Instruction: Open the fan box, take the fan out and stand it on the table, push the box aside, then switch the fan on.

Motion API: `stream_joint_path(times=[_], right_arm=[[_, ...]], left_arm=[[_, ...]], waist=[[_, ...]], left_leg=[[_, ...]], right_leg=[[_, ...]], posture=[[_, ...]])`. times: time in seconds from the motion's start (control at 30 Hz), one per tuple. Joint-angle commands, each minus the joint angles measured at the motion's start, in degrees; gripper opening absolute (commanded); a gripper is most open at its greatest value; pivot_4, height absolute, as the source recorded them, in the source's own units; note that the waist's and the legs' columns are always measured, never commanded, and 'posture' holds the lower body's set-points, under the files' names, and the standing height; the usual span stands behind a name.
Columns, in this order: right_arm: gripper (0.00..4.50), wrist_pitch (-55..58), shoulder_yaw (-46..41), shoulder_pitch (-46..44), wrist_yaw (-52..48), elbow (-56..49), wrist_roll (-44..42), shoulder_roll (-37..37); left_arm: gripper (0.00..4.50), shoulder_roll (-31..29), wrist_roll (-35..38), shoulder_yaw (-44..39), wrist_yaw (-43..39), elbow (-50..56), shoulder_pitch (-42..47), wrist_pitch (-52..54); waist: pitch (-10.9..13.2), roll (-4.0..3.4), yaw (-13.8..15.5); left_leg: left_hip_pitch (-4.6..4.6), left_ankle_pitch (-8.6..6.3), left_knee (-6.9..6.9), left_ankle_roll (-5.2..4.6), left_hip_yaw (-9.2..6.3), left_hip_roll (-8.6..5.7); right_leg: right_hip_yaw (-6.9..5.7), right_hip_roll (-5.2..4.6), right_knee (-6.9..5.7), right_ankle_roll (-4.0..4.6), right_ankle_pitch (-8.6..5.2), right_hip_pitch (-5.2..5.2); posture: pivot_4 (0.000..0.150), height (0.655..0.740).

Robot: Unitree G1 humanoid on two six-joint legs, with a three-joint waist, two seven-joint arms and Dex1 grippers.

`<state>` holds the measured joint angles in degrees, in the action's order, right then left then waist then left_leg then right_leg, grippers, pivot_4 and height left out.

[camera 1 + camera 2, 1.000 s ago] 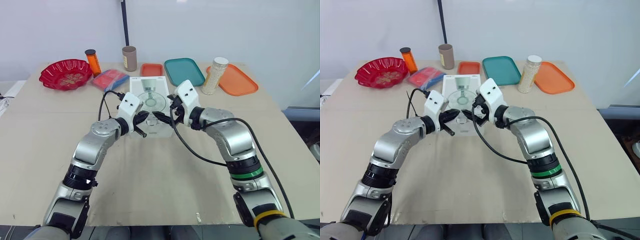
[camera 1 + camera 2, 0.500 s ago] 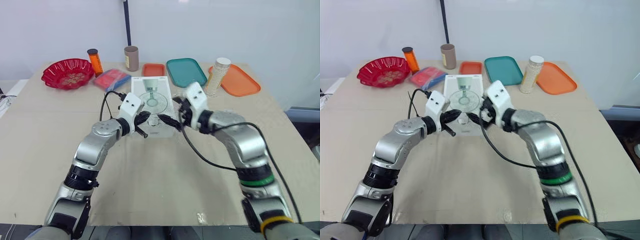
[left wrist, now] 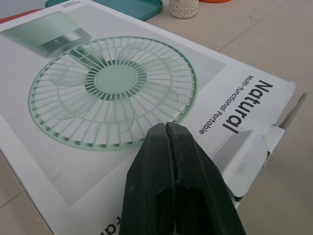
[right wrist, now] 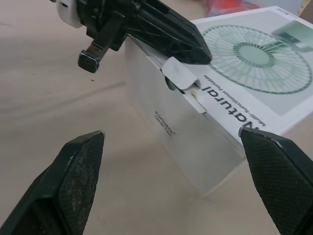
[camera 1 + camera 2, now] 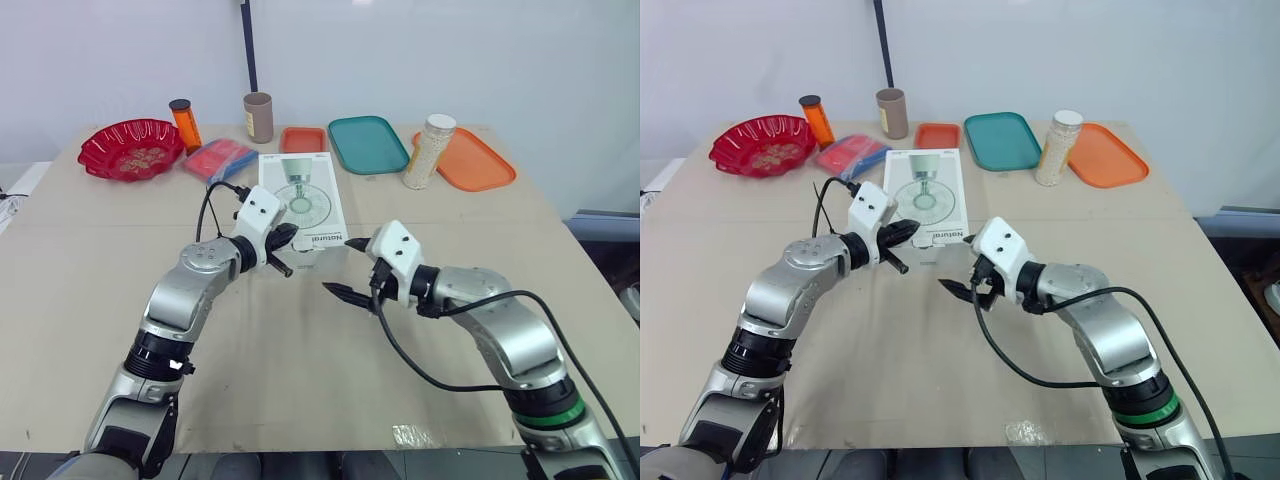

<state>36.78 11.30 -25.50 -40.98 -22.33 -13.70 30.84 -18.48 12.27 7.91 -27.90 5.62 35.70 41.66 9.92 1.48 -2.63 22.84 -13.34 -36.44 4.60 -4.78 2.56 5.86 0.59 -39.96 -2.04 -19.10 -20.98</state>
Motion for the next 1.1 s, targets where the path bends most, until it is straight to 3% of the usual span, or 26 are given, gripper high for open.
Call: stream_joint_path(times=[0.03,0.6,1.1], right_arm=[[4.50,-2.0,0.2,-1.2,0.1,0.2,0.5,-0.6],[4.50,-5.4,2.6,-0.4,-1.3,3.2,2.4,-0.6],[4.50,-1.3,3.9,7.4,-4.3,0.2,1.1,2.1]], left_arm=[[0.08,-0.5,-0.2,0.4,-0.3,-0.3,-1.0,2.0],[0.08,-0.6,0.0,-0.1,0.3,1.4,-0.8,3.7],[0.08,0.0,1.0,-1.2,1.7,4.6,0.6,6.7]], waist=[[0.0,0.00,0.0],[0.0,0.00,0.0],[0.0,0.03,0.0]], left_leg=[[0.00,0.00,0.00,0.00,-0.01,0.00],[0.00,0.00,0.01,0.00,0.00,0.00],[-0.10,0.00,0.01,0.00,0.01,0.00]], right_leg=[[-0.01,0.00,0.00,0.00,0.00,0.00],[0.00,0.00,0.00,0.00,0.00,0.00],[0.03,0.00,0.00,-0.01,0.00,0.09]], posture=[[0.150,0.7400],[0.150,0.7400],[0.150,0.7400]])
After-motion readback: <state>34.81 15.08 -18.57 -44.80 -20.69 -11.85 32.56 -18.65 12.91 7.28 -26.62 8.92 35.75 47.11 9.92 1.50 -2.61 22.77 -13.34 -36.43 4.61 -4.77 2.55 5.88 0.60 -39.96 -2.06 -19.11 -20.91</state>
